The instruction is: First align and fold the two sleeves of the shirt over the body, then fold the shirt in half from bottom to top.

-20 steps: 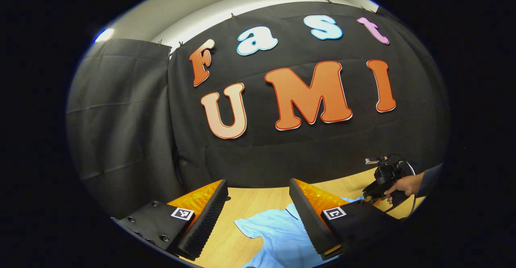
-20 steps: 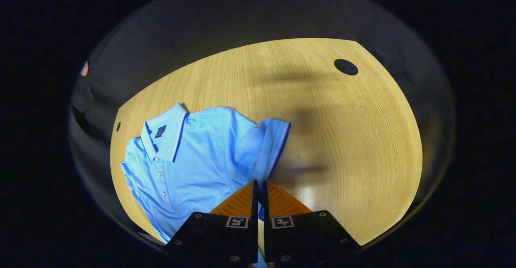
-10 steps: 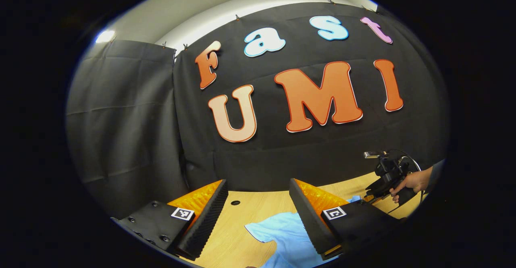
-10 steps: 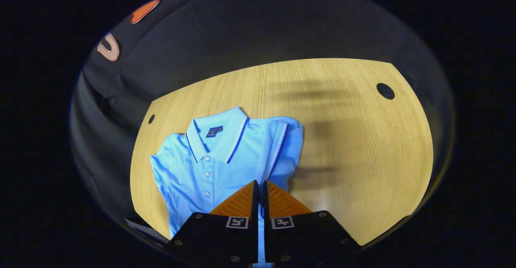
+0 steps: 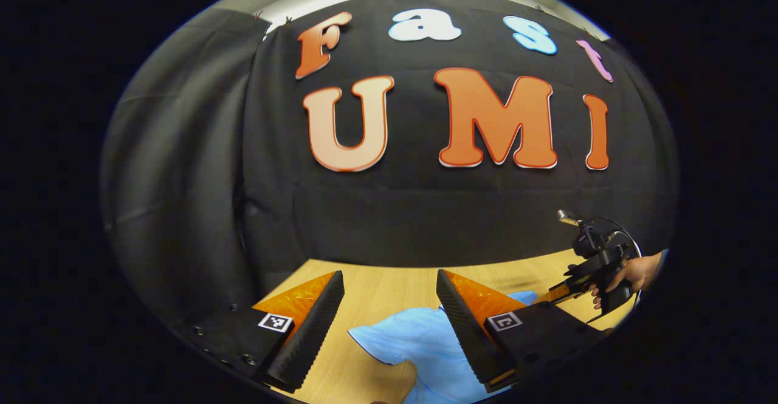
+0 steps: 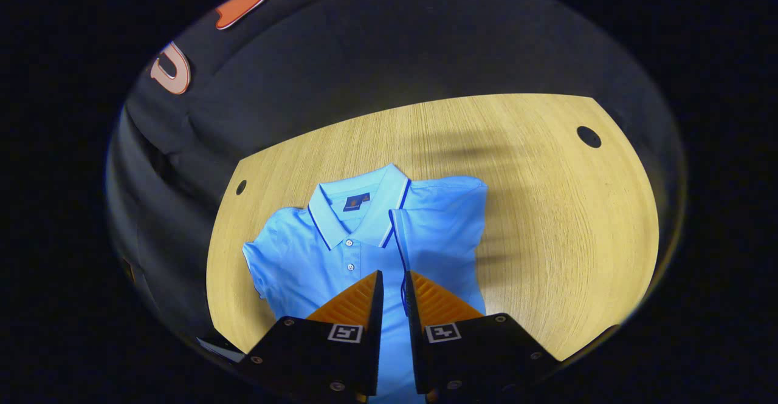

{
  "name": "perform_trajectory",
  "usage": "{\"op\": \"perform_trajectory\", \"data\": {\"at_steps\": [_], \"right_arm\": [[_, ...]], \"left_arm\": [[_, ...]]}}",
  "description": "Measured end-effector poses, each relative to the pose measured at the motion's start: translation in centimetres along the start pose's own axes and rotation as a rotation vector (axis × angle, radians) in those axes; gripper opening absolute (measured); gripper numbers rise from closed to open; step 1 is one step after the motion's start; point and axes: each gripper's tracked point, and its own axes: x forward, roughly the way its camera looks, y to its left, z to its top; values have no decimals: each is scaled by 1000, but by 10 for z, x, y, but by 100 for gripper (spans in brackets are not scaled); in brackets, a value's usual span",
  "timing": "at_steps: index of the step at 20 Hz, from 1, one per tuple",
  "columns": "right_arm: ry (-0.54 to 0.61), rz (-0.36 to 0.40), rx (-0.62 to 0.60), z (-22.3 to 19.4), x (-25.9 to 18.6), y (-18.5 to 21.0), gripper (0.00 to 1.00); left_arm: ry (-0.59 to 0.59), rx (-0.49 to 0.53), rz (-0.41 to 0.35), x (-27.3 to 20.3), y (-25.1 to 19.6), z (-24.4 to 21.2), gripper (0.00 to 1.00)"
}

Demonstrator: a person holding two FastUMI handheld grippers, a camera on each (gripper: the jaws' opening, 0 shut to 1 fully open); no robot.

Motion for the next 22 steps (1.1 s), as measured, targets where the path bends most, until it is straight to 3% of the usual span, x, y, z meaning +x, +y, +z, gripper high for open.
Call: {"op": "perform_trajectory", "data": {"at_steps": [2, 3, 4, 5, 9, 10, 11, 15, 22], "right_arm": [[-28, -33, 4, -2, -9, -5, 26], [-48, -49, 0, -2, -16, -7, 39], [-72, -62, -5, -1, -21, -8, 38], [-92, -78, -9, -2, -27, -11, 51], [-147, -124, -12, -9, -50, -15, 70], [-161, -133, -10, -11, -56, -16, 68], [-173, -143, -7, -14, -61, -17, 77], [-230, -157, -19, -24, -84, -21, 86], [-369, -243, -106, -21, -122, -40, 91]], "left_arm": [[107, -40, -30, 22, 10, -27, 100], [168, -45, -40, 30, 14, -40, 100], [219, -47, -42, 39, 19, -52, 99], [261, -44, -44, 48, 24, -62, 98], [414, -85, -129, 70, 18, -99, 98], [460, -110, -150, 73, 15, -112, 98], [510, -134, -158, 78, 14, -126, 98], [709, -247, -150, 84, 18, -165, 99], [887, -266, -45, 114, 30, -213, 100]]}}
